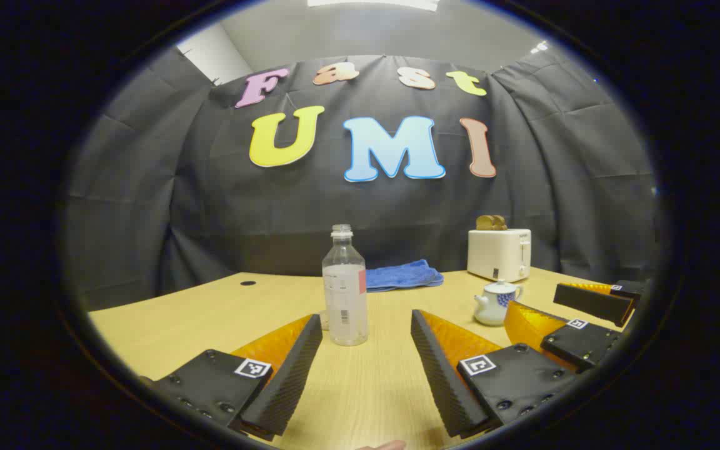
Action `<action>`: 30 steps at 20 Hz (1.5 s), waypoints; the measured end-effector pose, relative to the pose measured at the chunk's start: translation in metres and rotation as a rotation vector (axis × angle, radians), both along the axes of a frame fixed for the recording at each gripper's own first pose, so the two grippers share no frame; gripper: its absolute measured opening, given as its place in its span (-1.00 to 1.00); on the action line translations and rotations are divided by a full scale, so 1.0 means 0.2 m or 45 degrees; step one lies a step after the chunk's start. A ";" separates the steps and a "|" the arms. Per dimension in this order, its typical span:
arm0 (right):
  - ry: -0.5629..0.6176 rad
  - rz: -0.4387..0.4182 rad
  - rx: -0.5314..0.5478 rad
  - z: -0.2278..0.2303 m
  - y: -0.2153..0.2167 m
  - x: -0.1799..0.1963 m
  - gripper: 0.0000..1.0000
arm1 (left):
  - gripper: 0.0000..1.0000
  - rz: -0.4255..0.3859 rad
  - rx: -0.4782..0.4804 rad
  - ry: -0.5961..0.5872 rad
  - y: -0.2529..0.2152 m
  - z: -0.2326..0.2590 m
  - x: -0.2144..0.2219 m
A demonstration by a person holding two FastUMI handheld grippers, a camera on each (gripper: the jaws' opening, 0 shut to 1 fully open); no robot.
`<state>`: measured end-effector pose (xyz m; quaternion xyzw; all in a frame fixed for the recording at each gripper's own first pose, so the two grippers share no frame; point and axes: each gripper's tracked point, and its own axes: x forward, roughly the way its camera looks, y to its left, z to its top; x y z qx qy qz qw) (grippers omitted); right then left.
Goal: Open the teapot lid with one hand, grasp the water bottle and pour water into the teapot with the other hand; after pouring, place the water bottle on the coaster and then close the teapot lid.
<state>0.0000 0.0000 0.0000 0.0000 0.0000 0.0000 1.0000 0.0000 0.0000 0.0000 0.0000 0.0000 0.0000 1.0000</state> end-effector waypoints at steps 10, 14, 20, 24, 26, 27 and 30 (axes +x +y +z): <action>-0.003 -0.023 0.004 0.00 0.00 -0.01 0.85 | 1.00 -0.057 -0.002 -0.001 -0.02 0.01 -0.01; -0.004 -0.014 0.004 0.00 0.00 -0.01 0.85 | 1.00 -0.057 -0.003 0.000 -0.02 0.01 -0.01; -0.008 -0.005 -0.001 0.00 0.00 0.00 0.85 | 1.00 -0.054 -0.002 0.001 -0.03 0.01 -0.01; -0.006 -0.003 0.013 0.00 0.00 0.01 0.85 | 1.00 -0.087 -0.001 -0.001 -0.06 0.02 0.04; 0.008 -0.014 0.032 -0.01 -0.01 0.02 0.85 | 1.00 -0.092 0.025 -0.009 -0.06 0.03 0.05; 0.023 -0.025 0.035 0.00 -0.04 0.07 0.85 | 1.00 -0.093 0.031 -0.022 -0.06 0.05 0.04; 0.038 -0.087 0.032 0.04 -0.16 0.24 0.86 | 1.00 -0.109 0.025 -0.058 -0.06 0.11 0.06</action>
